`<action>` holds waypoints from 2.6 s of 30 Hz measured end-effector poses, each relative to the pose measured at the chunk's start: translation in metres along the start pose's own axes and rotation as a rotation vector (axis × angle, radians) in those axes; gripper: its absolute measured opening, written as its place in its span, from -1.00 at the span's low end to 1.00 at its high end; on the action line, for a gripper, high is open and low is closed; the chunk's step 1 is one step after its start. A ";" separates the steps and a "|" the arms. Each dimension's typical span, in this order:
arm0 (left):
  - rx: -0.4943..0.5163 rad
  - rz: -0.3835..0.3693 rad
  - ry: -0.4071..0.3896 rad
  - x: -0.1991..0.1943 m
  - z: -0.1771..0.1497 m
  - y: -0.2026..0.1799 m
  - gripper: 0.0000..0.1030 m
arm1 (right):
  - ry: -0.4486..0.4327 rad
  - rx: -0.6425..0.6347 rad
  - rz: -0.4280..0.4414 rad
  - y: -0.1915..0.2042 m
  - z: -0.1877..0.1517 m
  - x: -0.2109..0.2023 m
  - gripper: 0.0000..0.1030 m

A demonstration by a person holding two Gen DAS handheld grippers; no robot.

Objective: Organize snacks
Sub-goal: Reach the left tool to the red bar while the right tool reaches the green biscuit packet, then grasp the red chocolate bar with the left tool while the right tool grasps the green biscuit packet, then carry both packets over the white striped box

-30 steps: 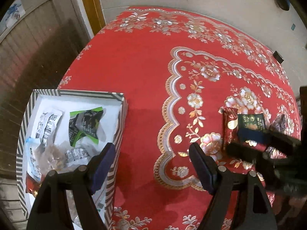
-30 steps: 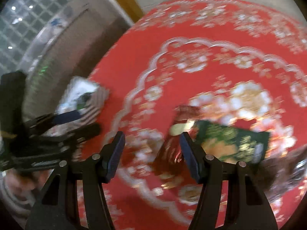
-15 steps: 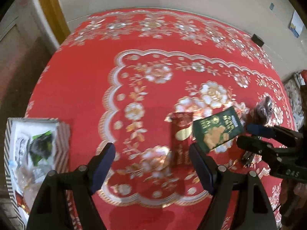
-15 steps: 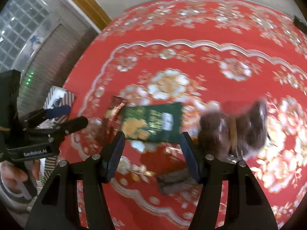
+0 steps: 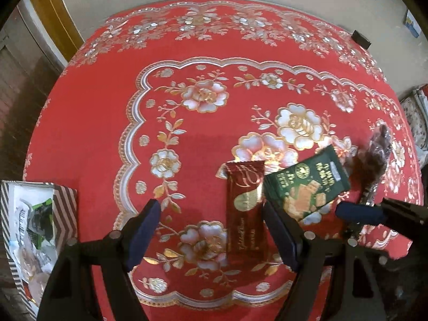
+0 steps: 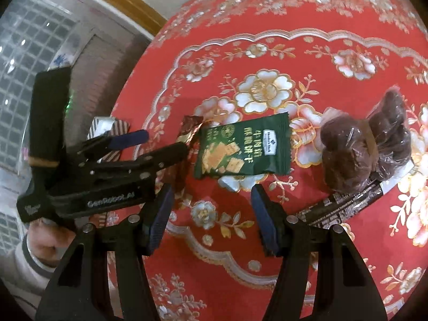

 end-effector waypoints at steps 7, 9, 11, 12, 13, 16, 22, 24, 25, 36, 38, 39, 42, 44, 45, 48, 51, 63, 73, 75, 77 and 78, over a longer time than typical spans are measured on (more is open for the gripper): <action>-0.003 0.019 0.003 0.000 -0.003 0.015 0.58 | -0.039 0.049 0.013 0.004 0.048 0.018 0.19; -0.013 0.017 0.005 0.000 -0.005 0.019 0.58 | -0.066 0.055 -0.014 0.005 0.064 0.021 0.19; -0.020 0.016 0.005 0.000 -0.005 0.021 0.58 | -0.086 0.049 -0.075 0.005 0.071 0.020 0.19; -0.020 0.014 0.004 -0.001 -0.006 0.022 0.58 | -0.098 0.041 -0.117 0.006 0.072 0.020 0.19; -0.018 0.015 0.004 -0.001 -0.006 0.022 0.58 | -0.106 0.032 -0.133 0.007 0.073 0.020 0.19; -0.002 0.022 0.000 0.001 -0.003 0.019 0.60 | -0.136 -0.007 -0.238 0.011 0.075 0.026 0.21; 0.052 0.024 0.007 0.005 0.001 0.015 0.61 | -0.164 -0.046 -0.378 0.016 0.092 0.039 0.22; 0.068 0.014 0.013 0.007 0.001 0.013 0.61 | -0.146 -0.128 -0.446 0.019 0.089 0.043 0.06; 0.076 0.008 0.017 0.009 0.000 0.012 0.61 | -0.144 -0.161 -0.471 0.018 0.087 0.042 0.02; 0.109 -0.057 -0.030 0.003 0.003 0.008 -0.44 | -0.170 -0.113 -0.382 -0.013 0.069 0.006 -0.70; 0.098 -0.064 -0.033 0.001 -0.002 0.011 -0.44 | -0.177 -0.098 -0.357 -0.013 0.063 0.001 -0.75; 0.095 -0.061 -0.034 0.000 -0.004 0.012 -0.44 | -0.161 -0.098 -0.371 -0.016 0.060 0.003 -0.75; 0.087 -0.050 -0.035 -0.003 -0.007 0.015 -0.44 | -0.197 -0.085 -0.345 -0.016 0.058 0.000 -0.72; 0.077 -0.041 -0.039 -0.004 -0.008 0.017 -0.44 | -0.199 -0.050 -0.327 -0.014 0.056 -0.003 -0.34; 0.073 -0.042 -0.040 -0.004 -0.008 0.018 -0.44 | -0.194 -0.039 -0.336 -0.014 0.054 -0.003 0.09; 0.067 -0.041 -0.044 -0.006 -0.010 0.020 -0.44 | -0.170 -0.051 -0.362 -0.009 0.053 0.009 0.21; 0.067 -0.037 -0.039 -0.005 -0.013 0.021 -0.44 | -0.154 -0.112 -0.421 -0.002 0.047 0.020 0.27; 0.077 -0.053 -0.036 -0.003 -0.019 0.018 -0.44 | -0.167 -0.164 -0.443 -0.005 0.036 0.002 -0.17; 0.005 -0.072 -0.100 -0.050 -0.036 0.054 -0.44 | -0.201 -0.143 -0.329 0.033 0.013 -0.010 -0.17; -0.009 -0.059 -0.109 -0.059 -0.042 0.066 -0.44 | -0.196 -0.162 -0.318 0.046 0.009 -0.006 -0.17; -0.024 -0.035 -0.115 -0.065 -0.048 0.079 -0.44 | -0.189 -0.180 -0.304 0.060 0.006 0.000 -0.17; -0.035 -0.023 -0.121 -0.068 -0.051 0.088 -0.44 | -0.186 -0.187 -0.299 0.065 0.005 0.002 -0.17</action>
Point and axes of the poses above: each gripper's, at about its wrist camera, not at the fingertips, and x roughly the way its jaws point, y to its left, z to its top, the point moved 10 cm from there along x, roughly the way its jaws point, and after that the axes turned 9 degrees about x, right-handed, at the moved point
